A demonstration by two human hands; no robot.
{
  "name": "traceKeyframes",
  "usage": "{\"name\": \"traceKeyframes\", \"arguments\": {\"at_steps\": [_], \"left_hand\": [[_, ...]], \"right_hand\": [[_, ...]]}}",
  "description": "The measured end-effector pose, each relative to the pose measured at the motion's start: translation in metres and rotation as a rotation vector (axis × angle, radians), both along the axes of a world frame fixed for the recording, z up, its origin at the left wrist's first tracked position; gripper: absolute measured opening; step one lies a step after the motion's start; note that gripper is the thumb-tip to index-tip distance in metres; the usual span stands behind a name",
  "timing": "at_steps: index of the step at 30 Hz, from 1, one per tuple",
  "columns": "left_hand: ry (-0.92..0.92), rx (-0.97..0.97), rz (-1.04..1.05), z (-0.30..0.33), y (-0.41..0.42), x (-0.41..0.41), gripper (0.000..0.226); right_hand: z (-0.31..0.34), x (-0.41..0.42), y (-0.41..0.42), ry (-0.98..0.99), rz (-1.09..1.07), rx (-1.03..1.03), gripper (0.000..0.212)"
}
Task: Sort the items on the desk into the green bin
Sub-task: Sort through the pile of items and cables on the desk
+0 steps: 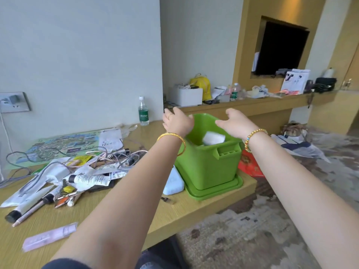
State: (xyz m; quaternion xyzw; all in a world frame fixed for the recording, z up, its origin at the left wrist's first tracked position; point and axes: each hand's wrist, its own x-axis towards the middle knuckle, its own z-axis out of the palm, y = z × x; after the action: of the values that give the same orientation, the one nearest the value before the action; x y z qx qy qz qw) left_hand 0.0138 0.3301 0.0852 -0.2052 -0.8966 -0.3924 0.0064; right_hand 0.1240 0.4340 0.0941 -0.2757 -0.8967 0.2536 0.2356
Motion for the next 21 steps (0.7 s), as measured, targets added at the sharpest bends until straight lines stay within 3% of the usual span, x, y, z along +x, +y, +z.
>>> {"name": "traceKeyframes", "arguments": {"at_steps": [6,9,11,16,21], "left_hand": [[0.235,-0.128,-0.13,-0.018,-0.079,-0.019,0.047],[0.213,-0.205,-0.145,-0.029,-0.141,-0.026,0.039],[0.163,-0.363,-0.172,-0.036,-0.185,-0.03,0.039],[-0.044,-0.903,-0.196,-0.065,-0.282,-0.029,0.06],[-0.184,-1.031,-0.177,-0.099,-0.335,-0.03,0.071]], "right_hand": [[-0.006,-0.039,-0.064,0.206,0.144,0.139,0.041],[-0.016,-0.065,-0.113,0.326,0.191,0.266,0.034],[-0.028,-0.08,-0.145,0.344,0.269,0.29,0.032],[-0.071,-0.109,-0.211,0.154,0.503,0.252,0.029],[-0.118,-0.124,-0.248,-0.102,0.652,0.217,0.037]]}}
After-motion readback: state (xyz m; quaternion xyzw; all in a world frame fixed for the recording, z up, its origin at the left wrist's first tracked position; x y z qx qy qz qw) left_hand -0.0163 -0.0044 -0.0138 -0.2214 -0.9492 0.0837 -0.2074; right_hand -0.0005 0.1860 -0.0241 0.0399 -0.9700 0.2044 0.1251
